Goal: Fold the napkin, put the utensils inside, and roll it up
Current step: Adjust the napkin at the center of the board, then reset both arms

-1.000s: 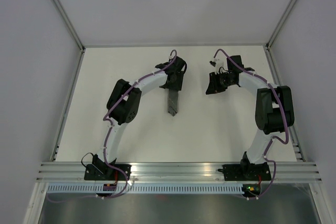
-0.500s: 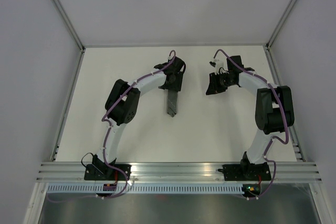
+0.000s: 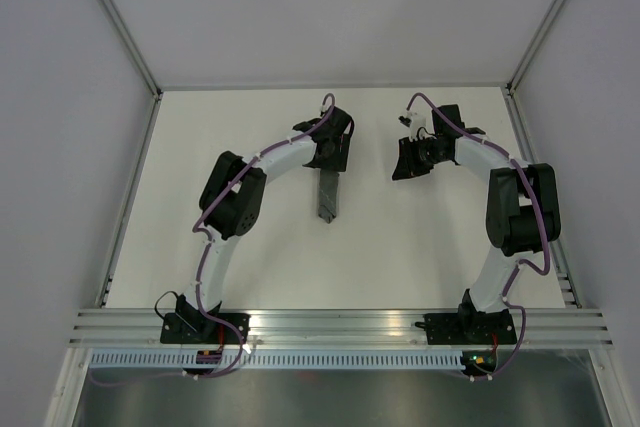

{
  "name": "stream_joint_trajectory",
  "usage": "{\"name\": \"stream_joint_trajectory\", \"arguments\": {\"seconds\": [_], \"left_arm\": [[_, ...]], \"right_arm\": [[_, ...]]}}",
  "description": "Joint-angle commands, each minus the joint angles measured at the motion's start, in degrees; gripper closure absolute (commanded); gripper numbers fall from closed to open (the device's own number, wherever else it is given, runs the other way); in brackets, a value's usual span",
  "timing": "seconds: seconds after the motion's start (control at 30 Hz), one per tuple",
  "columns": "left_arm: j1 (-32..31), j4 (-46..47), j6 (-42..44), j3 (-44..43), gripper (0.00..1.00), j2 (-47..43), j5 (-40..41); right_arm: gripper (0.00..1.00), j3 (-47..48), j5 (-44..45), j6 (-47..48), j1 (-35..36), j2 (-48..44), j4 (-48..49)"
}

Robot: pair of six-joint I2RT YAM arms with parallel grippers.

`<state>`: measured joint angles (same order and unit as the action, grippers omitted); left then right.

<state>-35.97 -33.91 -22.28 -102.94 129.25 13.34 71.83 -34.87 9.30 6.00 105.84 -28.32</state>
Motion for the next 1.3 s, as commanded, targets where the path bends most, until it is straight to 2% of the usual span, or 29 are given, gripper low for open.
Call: {"name": "stream_joint_trajectory", "arguments": {"seconds": [0.0,0.5,0.67,0.77,0.83,0.87,0.97,1.0,1.1,1.27], "left_arm": [[0.4,2.0,-0.9,-0.1,0.24,-4.4,-0.9],[0.7,3.0,0.4,-0.1,0.20,-6.6,-1.0],[1.2,3.1,2.2,0.9,0.19,-11.4,-1.7],[1.9,3.2,2.2,4.2,0.19,-18.4,-1.4],[2.7,4.5,2.4,9.5,0.18,-22.6,-1.2],[2.9,6.0,2.2,14.2,0.17,-27.8,-1.0],[4.9,8.9,0.8,22.4,0.16,-36.1,-3.0],[5.6,10.7,0.6,27.9,0.16,-41.8,-3.1],[6.1,13.5,-0.2,37.8,0.14,-51.3,-3.9],[6.3,14.0,-1.2,47.1,0.14,-61.4,-3.7]], "right_arm": [[0.74,2.1,-0.5,0.5,-0.2,-0.3,-0.8],[0.74,2.0,0.2,0.9,-0.2,-0.5,-0.8],[0.71,2.0,1.5,0.0,-0.2,-2.5,-0.6],[0.63,2.4,2.8,-0.3,-0.2,-6.1,-1.2],[0.55,2.4,4.8,-0.6,-0.2,-9.0,-1.1],[0.50,2.4,5.4,-0.5,-0.3,-12.0,-1.3],[0.45,2.8,7.8,-0.4,-0.5,-18.3,-2.0],[0.41,3.1,8.1,-0.3,-0.7,-19.7,-2.4],[0.36,3.4,10.0,-0.2,-1.1,-24.8,-3.2],[0.32,1.7,12.2,0.0,-1.6,-31.4,-3.7]]}}
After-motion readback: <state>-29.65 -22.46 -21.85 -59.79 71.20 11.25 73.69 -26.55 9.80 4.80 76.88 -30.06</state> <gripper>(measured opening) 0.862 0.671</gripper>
